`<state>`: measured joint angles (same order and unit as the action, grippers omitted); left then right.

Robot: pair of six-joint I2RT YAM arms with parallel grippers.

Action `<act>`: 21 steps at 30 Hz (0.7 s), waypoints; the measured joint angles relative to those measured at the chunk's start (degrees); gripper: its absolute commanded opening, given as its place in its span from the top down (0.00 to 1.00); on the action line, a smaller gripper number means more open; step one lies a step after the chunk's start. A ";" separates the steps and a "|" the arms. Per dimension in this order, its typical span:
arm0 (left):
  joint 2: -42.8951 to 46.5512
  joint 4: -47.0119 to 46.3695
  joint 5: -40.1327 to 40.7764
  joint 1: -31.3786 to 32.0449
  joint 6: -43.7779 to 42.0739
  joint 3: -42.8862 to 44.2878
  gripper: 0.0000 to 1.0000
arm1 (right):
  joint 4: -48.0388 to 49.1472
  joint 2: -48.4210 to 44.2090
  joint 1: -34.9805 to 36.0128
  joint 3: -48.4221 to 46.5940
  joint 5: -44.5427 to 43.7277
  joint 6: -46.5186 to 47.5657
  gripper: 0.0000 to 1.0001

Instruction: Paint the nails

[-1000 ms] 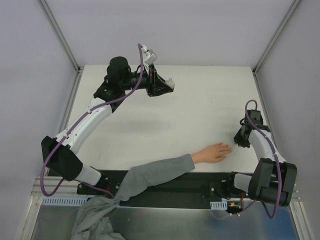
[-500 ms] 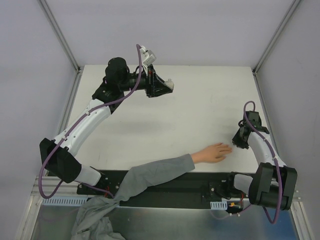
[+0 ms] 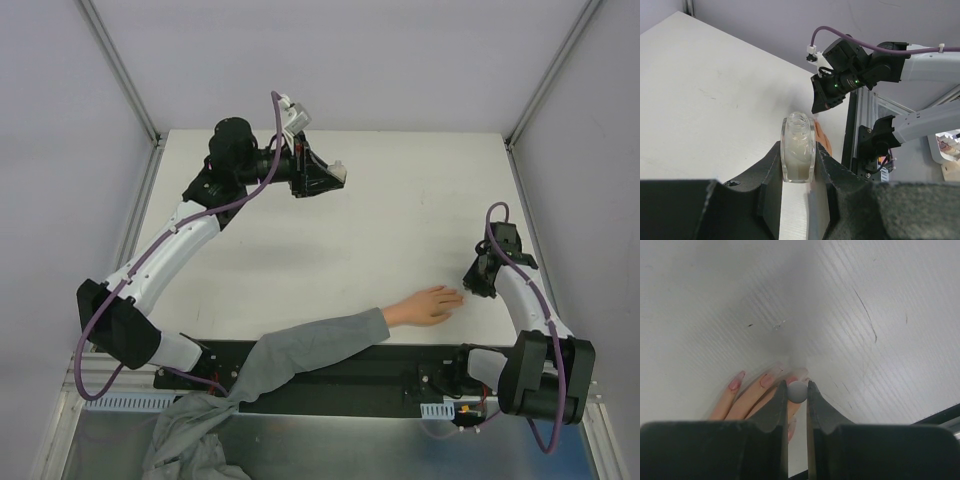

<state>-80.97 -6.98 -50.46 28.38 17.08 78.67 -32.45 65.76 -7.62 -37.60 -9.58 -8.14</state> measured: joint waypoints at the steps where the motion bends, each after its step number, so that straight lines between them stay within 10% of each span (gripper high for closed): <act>1: 0.13 -0.02 0.00 0.00 0.00 -0.11 1.00 | -0.02 -0.20 0.02 0.00 -0.02 0.00 1.00; 21: 10.34 -0.70 7.65 0.96 2.99 -9.38 1.00 | -13.38 -7.48 3.41 -20.13 0.15 4.61 1.00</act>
<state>-70.63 -7.68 -42.81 29.34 20.08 69.30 -45.82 58.28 -4.21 -57.74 -9.43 -3.53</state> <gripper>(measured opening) 0.243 0.133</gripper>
